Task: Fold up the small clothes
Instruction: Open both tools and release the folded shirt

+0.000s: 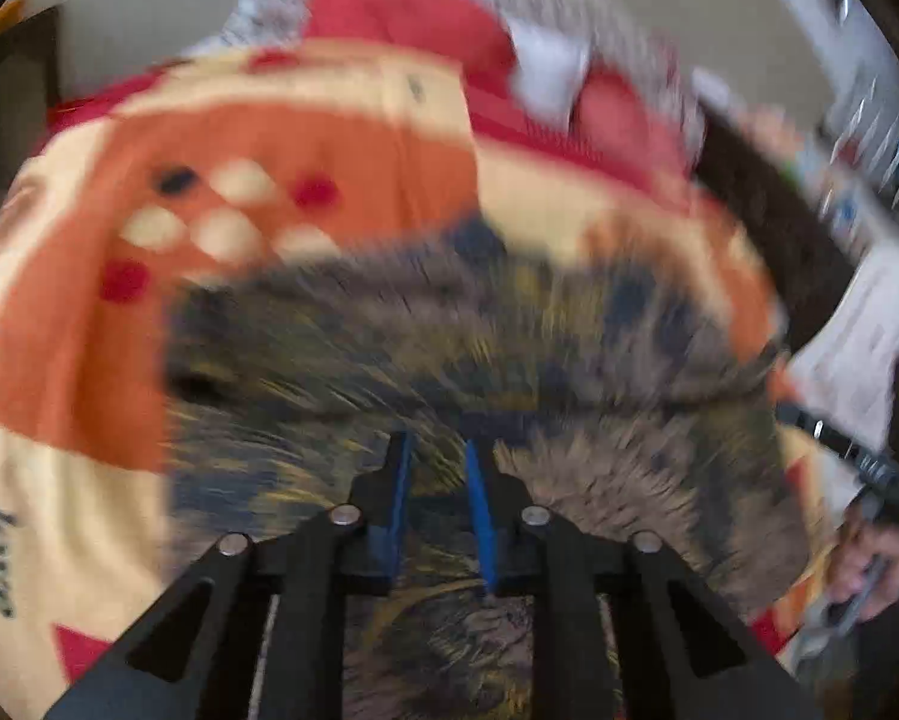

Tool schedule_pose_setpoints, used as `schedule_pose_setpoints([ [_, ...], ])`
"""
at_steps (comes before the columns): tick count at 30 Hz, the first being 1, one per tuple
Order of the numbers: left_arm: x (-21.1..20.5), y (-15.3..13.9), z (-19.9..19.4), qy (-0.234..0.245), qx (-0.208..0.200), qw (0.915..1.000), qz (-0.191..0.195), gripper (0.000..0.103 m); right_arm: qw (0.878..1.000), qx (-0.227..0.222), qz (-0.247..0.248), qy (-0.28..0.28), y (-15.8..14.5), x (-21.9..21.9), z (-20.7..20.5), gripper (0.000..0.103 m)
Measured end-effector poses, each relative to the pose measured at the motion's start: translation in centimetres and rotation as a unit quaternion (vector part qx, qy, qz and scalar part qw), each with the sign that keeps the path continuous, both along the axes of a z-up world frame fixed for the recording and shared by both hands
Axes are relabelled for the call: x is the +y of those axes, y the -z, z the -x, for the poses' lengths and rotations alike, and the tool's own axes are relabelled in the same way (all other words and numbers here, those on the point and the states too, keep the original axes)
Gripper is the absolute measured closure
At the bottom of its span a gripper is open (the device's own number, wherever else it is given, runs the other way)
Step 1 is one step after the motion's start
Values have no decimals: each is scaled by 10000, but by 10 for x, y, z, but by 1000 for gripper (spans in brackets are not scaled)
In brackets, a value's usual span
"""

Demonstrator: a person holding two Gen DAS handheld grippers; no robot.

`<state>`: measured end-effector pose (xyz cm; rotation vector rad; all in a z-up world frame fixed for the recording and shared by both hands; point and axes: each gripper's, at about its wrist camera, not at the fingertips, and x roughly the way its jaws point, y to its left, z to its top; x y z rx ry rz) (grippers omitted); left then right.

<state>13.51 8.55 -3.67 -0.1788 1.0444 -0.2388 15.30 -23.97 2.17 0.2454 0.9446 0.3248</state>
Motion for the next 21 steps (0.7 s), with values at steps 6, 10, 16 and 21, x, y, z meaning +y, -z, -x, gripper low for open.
schedule_pose_setpoints([
  [6, -5, 9, -75, -384, 345, 9972, -536, 84, 9884, 1298, 794, 9, 59, 43, -68, 74],
  [10, 29, -29, -101, -1022, -302, 9906, -863, 65, 9970, 97, 743, 217, 21, 36, -100, 74],
  [16, 59, -41, -48, -1085, -630, 9920, -150, 42, 9976, -347, 65, 599, -3, -3, -75, 74],
  [21, 9, 4, -24, -606, -678, 9957, -186, 38, 9964, -104, 72, 834, 21, -22, -72, 73],
])
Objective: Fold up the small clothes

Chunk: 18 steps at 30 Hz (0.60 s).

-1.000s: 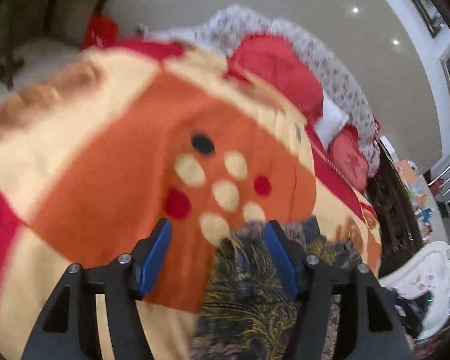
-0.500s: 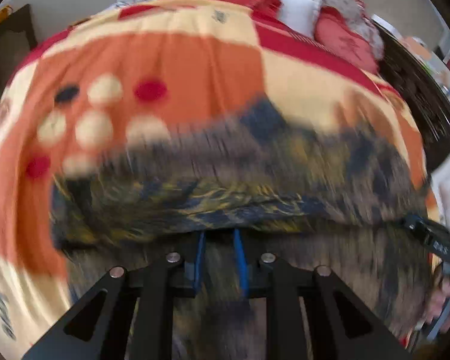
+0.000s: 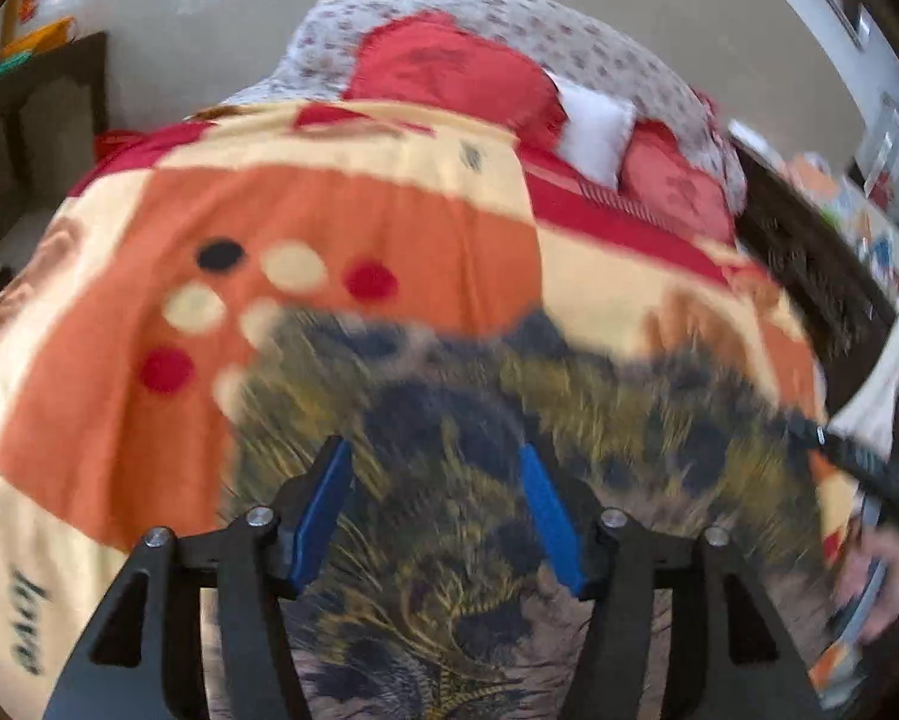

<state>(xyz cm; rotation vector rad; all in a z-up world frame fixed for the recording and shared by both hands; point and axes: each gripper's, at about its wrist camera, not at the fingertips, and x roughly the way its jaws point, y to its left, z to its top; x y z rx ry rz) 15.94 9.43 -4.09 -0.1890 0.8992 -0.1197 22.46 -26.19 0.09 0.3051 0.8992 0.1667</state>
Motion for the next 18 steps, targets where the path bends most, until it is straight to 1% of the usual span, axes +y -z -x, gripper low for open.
schedule_pose_setpoints([
  [1, -6, 15, 0, 9, 124, 9998, -128, 38, 9994, 328, 52, 81, 17, -7, -6, 72],
  [2, -9, 25, 0, 28, 106, 9996, -256, 38, 9985, 545, 12, 106, 34, -13, -9, 72],
  [3, -10, 30, 6, 96, -155, 9992, -346, 34, 9984, 488, -254, 128, 41, -21, -9, 73],
  [4, -11, 32, 12, 173, -382, 9986, -318, 30, 9978, 429, -479, 187, 42, -28, -9, 74],
  [5, -11, 31, 13, 253, -392, 9987, -223, 24, 9965, 488, -625, 249, 39, -32, -9, 74],
  [6, -12, 31, 13, 279, -396, 9986, -194, 21, 9964, 520, -598, 298, 34, -33, -8, 74],
  [7, -13, 31, 14, 310, -386, 9986, -173, 19, 9973, 493, -396, 379, 23, -32, -4, 74],
  [9, -13, 32, 13, 442, -358, 9984, -58, 11, 9988, 281, -174, 369, 2, -26, 7, 73],
  [10, -14, 33, 11, 466, -346, 9983, -55, 11, 9995, 96, -126, 281, -13, -19, 18, 72],
  [12, -15, 33, 9, 474, -338, 9983, -96, 10, 9998, -89, -114, 123, -26, -4, 36, 66],
  [13, -16, 33, 9, 482, -334, 9982, -117, 10, 9997, -160, -182, 34, -26, 7, 48, 58],
  [14, -16, 32, 8, 483, -336, 9982, -103, 9, 9997, -160, -199, -43, -21, 16, 55, 51],
  [15, -15, 31, 7, 480, -340, 9983, -51, 9, 9998, -115, -102, -88, -13, 23, 61, 48],
  [16, -8, 29, 14, 484, -347, 9982, 4, 9, 9997, 25, 201, -105, 3, 33, 64, 43],
  [17, -3, 25, 16, 460, -332, 9983, 142, 10, 9983, 311, 482, -83, 25, 38, 64, 43],
  [18, 5, 16, 20, 362, -245, 9986, 293, 10, 9974, 428, 577, -101, 42, 41, 64, 43],
])
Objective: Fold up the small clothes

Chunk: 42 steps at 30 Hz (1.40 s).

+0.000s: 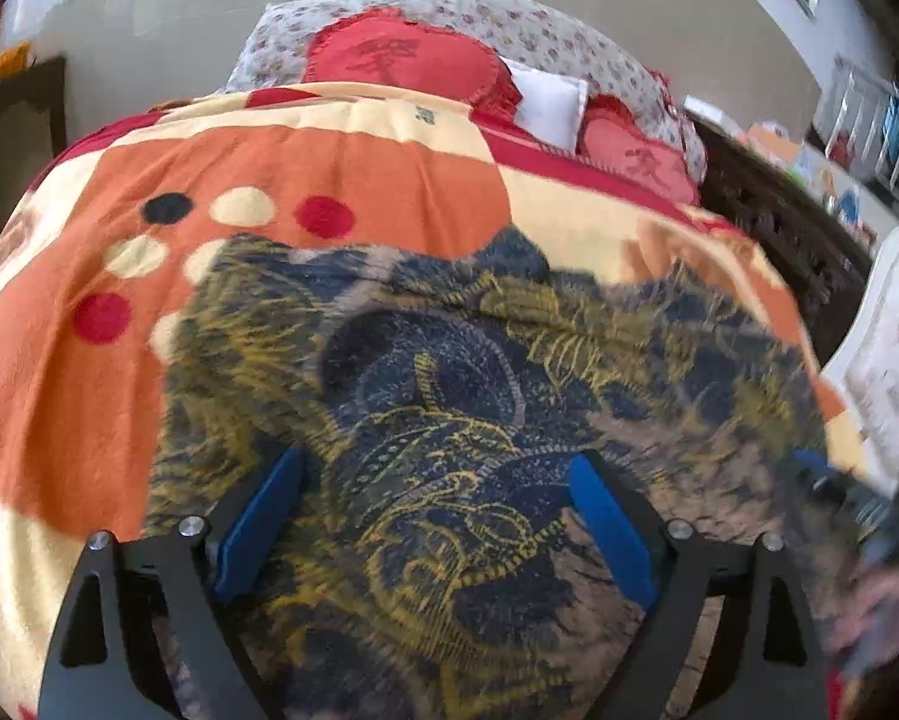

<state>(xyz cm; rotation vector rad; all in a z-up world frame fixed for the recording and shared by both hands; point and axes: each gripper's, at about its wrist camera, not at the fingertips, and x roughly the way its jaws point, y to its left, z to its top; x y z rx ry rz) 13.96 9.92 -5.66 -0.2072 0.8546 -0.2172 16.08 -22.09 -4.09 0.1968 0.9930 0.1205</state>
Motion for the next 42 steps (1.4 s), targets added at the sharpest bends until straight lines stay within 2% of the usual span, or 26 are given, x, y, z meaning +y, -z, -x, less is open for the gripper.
schedule_pose_setpoints([
  [1, 7, -7, 3, -59, 56, 9999, 116, 10, 9994, -353, 54, -48, 3, 1, 8, 41],
  [2, 21, -20, 13, -161, 72, 9992, 362, 10, 9993, -368, -1, -109, -1, 2, 9, 36],
  [5, 53, -48, 46, -434, -128, 9979, 460, 10, 9991, -382, -41, -190, -4, 3, 11, 31],
  [7, 65, -56, 68, -497, -132, 9971, 570, 10, 9990, -388, -47, -234, -6, 4, 12, 29],
  [10, 71, -52, 106, -442, 122, 9949, 896, 10, 9989, -391, -13, -269, -6, 6, 11, 26],
  [14, 48, -31, 160, -175, 299, 9900, 1365, 10, 9988, -401, 11, -274, -8, 8, 12, 26],
  [17, 40, -10, 186, -417, 332, 9843, 1683, 10, 9988, -409, -24, -273, -4, 7, 11, 26],
  [20, 46, 14, 186, -635, 577, 9699, 2280, 10, 9987, -417, -70, -274, -5, 6, 12, 26],
  [22, 52, 19, 182, -719, 449, 9650, 2481, 10, 9987, -420, -77, -275, -5, 5, 12, 26],
  [28, 65, 22, 163, -1162, 422, 9521, 2795, 10, 9987, -425, -88, -274, -5, 5, 12, 26],
  [33, 73, 21, 150, -1389, 199, 9477, 2867, 10, 9986, -432, -109, -274, -5, 5, 12, 26],
  [35, 65, 17, 150, -1133, 100, 9517, 2851, 10, 9986, -436, -131, -275, -5, 4, 12, 26],
  [36, 54, 15, 148, -799, 99, 9567, 2797, 10, 9986, -437, -133, -273, -5, 4, 12, 25],
  [37, 49, 13, 148, -661, 92, 9604, 2704, 11, 9986, -436, -138, -273, -5, 4, 12, 25],
  [38, 49, 8, 147, -672, -29, 9666, 2474, 15, 9986, -435, -149, -272, -5, 3, 12, 25],
  [39, 53, 8, 146, -802, -82, 9669, 2421, 15, 9985, -437, -179, -273, -5, 3, 12, 25],
  [40, 68, 13, 142, -1162, -60, 9605, 2529, 15, 9984, -440, -207, -272, -5, 3, 12, 25],
  [42, 87, 24, 137, -1438, 114, 9425, 3014, 21, 9983, -445, -263, -270, -5, 2, 11, 25],
])
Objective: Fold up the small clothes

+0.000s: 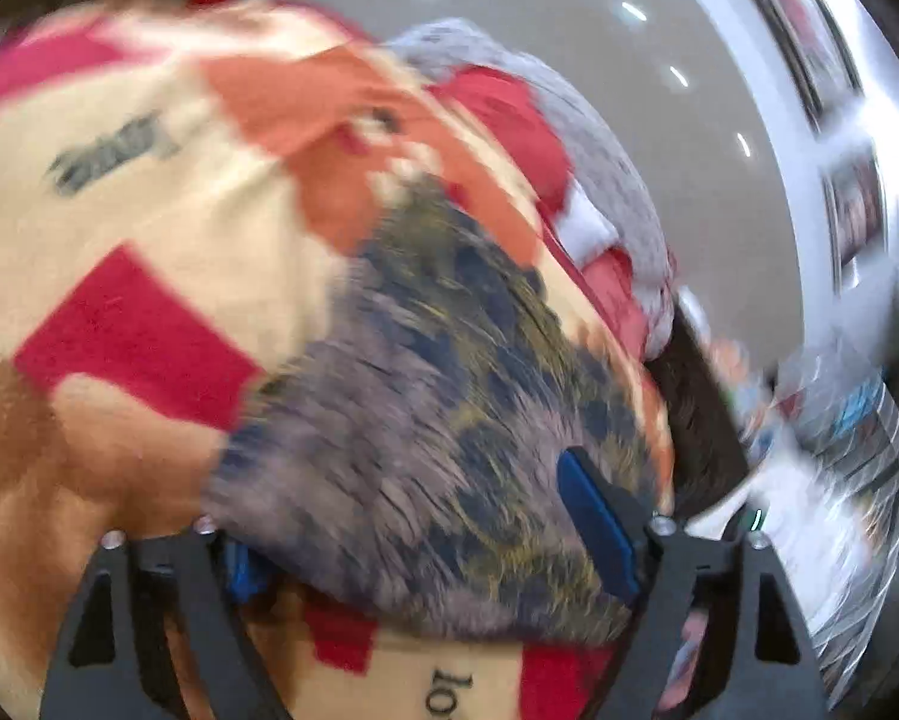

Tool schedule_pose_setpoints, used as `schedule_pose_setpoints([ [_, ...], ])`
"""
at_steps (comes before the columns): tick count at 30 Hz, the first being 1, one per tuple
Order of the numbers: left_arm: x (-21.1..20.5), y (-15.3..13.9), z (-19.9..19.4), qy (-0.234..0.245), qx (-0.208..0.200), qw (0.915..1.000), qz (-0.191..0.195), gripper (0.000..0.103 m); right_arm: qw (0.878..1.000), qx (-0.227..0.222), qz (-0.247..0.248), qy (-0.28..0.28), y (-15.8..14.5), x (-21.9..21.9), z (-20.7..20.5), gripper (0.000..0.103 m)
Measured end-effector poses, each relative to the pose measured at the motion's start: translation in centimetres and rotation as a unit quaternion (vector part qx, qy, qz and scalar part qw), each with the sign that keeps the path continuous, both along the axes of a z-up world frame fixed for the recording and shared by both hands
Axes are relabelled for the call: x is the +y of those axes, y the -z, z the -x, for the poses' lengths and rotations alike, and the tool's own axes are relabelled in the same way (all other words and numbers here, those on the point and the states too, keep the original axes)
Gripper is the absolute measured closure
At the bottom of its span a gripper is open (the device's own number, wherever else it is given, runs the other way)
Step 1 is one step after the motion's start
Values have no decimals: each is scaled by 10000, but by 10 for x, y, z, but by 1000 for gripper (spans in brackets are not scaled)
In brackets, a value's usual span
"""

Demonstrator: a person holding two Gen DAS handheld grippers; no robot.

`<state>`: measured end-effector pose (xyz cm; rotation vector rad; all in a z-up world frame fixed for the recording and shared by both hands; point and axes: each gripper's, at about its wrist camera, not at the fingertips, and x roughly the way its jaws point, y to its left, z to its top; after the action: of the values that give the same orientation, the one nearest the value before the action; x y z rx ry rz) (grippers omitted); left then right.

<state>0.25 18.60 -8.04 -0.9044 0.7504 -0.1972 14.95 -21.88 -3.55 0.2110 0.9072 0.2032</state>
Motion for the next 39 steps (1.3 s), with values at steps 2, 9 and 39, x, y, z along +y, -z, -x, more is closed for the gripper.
schedule_pose_setpoints([
  [2, -3, -4, -3, 216, -92, 9997, 97, 21, 10000, 0, -42, -5, 0, -1, 0, 25],
  [9, -5, 2, -12, 447, 66, 9990, 58, 28, 10000, 3, -86, -33, 1, -1, -1, 23],
  [39, -124, -39, -47, 612, 416, 9445, -3201, 92, 10000, 3, 29, -70, 2, 4, -1, 19],
])
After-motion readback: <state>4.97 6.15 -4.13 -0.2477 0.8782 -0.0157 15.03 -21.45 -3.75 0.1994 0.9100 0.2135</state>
